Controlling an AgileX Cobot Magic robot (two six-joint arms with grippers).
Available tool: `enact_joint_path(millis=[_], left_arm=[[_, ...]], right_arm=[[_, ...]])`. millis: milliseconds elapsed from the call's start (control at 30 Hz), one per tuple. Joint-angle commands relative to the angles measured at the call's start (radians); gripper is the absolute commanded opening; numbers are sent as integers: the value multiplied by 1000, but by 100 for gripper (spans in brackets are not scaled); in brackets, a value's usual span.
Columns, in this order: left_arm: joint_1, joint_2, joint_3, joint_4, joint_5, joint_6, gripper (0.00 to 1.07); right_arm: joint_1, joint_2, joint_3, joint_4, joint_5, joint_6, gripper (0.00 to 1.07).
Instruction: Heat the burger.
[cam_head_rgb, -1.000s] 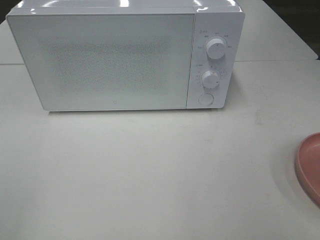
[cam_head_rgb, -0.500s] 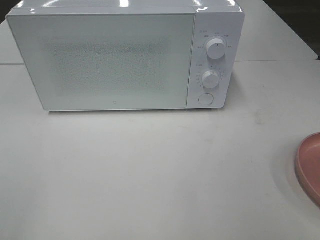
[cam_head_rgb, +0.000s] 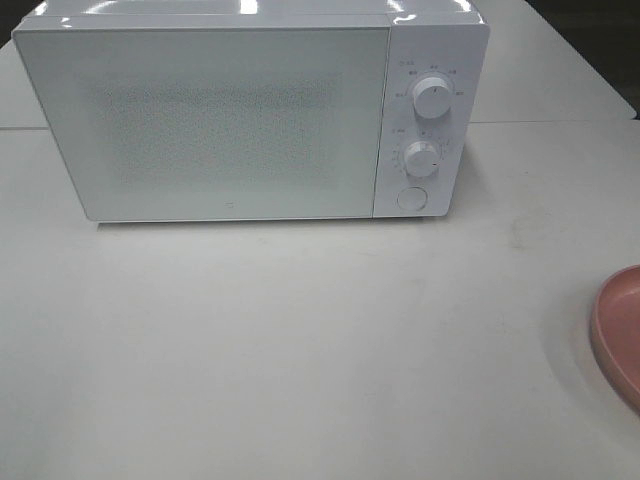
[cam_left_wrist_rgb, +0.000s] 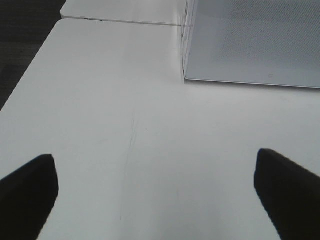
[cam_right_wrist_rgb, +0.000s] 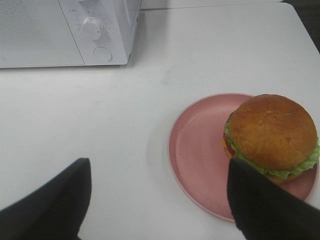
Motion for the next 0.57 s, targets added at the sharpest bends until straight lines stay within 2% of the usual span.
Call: enact_joint_path(millis=[33,567], left_arm=[[3,-29,3,-3,-6,4,100],[3,-29,3,-3,-6,4,100]], right_arm=[[-5,-25,1,1,-8,-12,72],[-5,-25,1,1,-8,-12,72]])
